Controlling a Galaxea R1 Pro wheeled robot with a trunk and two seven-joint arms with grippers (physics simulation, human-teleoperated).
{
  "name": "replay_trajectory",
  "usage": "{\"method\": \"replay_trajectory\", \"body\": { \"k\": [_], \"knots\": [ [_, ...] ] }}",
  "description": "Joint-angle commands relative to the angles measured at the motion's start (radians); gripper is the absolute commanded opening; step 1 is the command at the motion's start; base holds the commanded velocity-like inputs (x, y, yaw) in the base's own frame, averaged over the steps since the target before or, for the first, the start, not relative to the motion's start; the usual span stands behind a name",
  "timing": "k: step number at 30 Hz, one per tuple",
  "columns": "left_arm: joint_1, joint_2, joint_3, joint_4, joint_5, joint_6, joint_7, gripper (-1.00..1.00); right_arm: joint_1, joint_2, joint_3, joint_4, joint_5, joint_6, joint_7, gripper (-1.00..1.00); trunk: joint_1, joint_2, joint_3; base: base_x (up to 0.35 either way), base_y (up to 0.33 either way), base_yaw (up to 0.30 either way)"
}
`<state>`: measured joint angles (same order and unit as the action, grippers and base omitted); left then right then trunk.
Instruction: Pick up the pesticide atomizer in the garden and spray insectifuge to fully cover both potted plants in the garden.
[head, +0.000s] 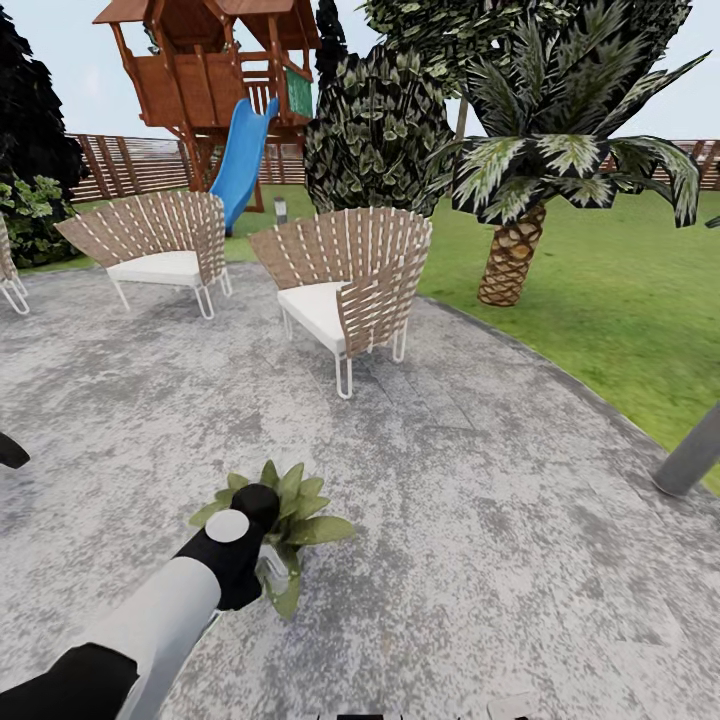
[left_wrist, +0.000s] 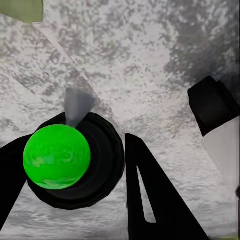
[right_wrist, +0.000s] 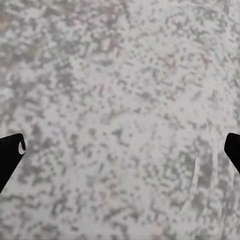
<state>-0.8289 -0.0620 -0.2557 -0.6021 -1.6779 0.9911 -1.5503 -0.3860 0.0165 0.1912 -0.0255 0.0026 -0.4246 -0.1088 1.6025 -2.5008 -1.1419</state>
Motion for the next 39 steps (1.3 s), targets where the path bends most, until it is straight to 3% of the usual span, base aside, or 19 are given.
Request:
{"method": "replay_trajectory", "body": {
  "k": [1, 2, 5, 8, 15, 19, 22, 26, 33, 39],
  "knots": [
    [0.002, 0.008, 0.011, -0.004, -0.006, 0.011, -0.009, -1.00, -0.001, 0.000, 0.008, 0.001, 0.000, -0.002, -0.008, 1.00, 0.000, 0.000, -0.001, 0.000, 0.000, 0.000],
    [0.003, 0.013, 0.032, -0.008, -0.005, 0.011, -0.009, -1.00, -0.001, 0.000, 0.008, 0.001, 0.000, -0.002, -0.008, 1.00, 0.000, 0.000, -0.001, 0.000, 0.000, 0.000],
    [0.006, 0.030, 0.143, -0.022, -0.004, 0.007, 0.019, -1.00, -0.001, 0.000, 0.008, 0.001, 0.000, -0.002, -0.008, 1.00, 0.000, 0.000, -0.001, 0.000, 0.000, 0.000],
    [0.007, 0.039, 0.178, -0.014, -0.003, 0.005, 0.039, -1.00, -0.001, 0.000, 0.008, 0.001, 0.000, -0.002, -0.008, 1.00, 0.000, 0.000, -0.001, 0.000, 0.000, 0.000],
    [0.046, 0.045, 0.184, -0.012, -0.005, 0.004, 0.057, -1.00, -0.001, 0.003, 0.008, -0.003, -0.002, -0.002, -0.008, 1.00, 0.000, 0.000, -0.001, 0.000, 0.000, 0.000],
    [0.086, 0.034, 0.180, -0.018, -0.005, 0.004, 0.060, -1.00, -0.001, 0.003, 0.008, -0.002, -0.003, -0.002, -0.008, 1.00, 0.000, 0.000, -0.001, 0.000, 0.000, 0.000],
    [0.091, 0.015, 0.183, -0.049, -0.005, 0.004, 0.061, -1.00, -0.001, 0.003, 0.008, -0.002, -0.003, -0.002, -0.008, 1.00, 0.000, 0.000, -0.001, 0.000, 0.000, 0.000],
    [0.091, -0.016, 0.180, -0.166, -0.005, 0.004, 0.053, -1.00, -0.001, 0.003, 0.008, -0.002, -0.003, -0.002, -0.008, 1.00, 0.000, 0.000, -0.001, 0.000, 0.000, 0.000],
    [0.091, -0.016, 0.190, -0.174, -0.003, 0.006, 0.058, -1.00, -0.001, 0.000, 0.007, -0.001, -0.001, -0.002, -0.009, 1.00, 0.000, 0.000, -0.001, -0.004, 0.004, 0.000],
    [0.091, -0.018, 0.190, -0.176, -0.002, 0.006, 0.058, -1.00, -0.001, 0.005, 0.007, -0.001, -0.003, -0.002, -0.009, 1.00, 0.000, 0.000, -0.001, -0.098, 0.248, 0.000]
  ]
}}
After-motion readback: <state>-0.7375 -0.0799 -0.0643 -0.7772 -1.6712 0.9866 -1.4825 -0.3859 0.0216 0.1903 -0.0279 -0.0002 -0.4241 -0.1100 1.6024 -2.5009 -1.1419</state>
